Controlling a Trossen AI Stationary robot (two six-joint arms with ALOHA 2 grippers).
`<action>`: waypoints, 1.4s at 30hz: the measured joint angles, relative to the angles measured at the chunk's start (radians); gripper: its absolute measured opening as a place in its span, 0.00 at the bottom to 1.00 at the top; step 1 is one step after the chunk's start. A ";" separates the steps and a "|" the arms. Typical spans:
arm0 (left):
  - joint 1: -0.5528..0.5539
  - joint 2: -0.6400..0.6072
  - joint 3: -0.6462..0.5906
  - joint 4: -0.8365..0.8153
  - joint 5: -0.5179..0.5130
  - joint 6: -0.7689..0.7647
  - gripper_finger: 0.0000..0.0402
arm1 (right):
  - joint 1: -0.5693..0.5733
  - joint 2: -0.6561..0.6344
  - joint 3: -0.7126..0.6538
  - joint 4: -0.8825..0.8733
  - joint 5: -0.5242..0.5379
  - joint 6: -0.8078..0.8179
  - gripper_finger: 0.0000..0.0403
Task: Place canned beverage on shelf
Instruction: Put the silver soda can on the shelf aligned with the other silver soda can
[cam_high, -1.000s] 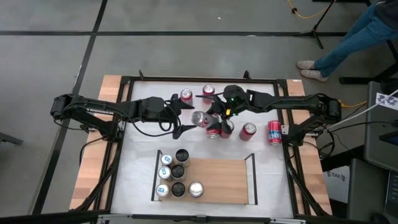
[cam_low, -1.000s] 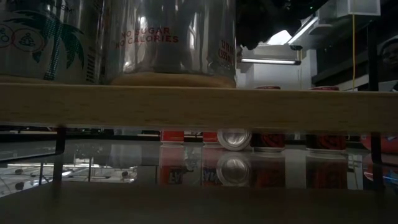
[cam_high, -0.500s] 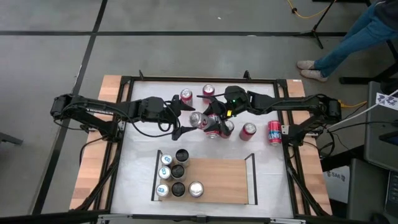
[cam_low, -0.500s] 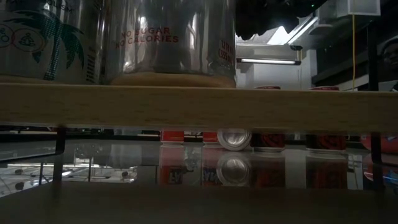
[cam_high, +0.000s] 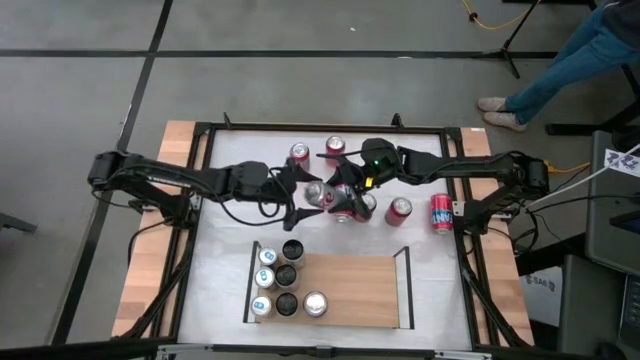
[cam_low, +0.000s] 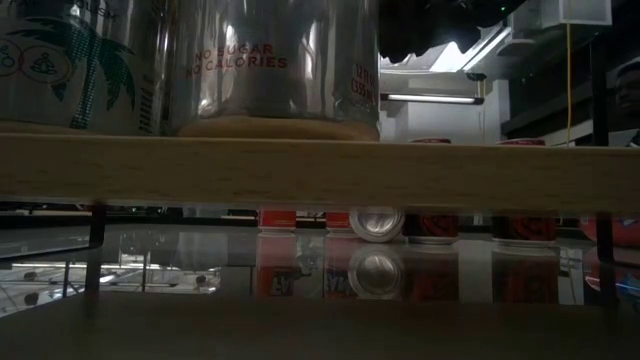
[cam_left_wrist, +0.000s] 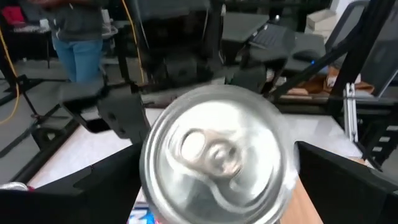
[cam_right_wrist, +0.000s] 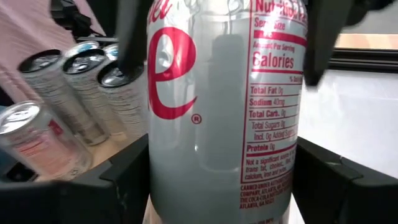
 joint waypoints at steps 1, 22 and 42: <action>-0.001 0.006 0.000 0.001 0.000 0.000 0.98 | 0.000 0.000 0.000 0.000 -0.014 0.000 0.73; -0.031 0.011 0.000 0.019 0.000 0.001 0.92 | 0.000 0.000 0.000 -0.009 -0.070 0.000 0.73; -0.031 0.011 0.000 0.020 -0.008 -0.002 0.71 | 0.000 0.000 0.000 -0.012 -0.064 -0.001 0.73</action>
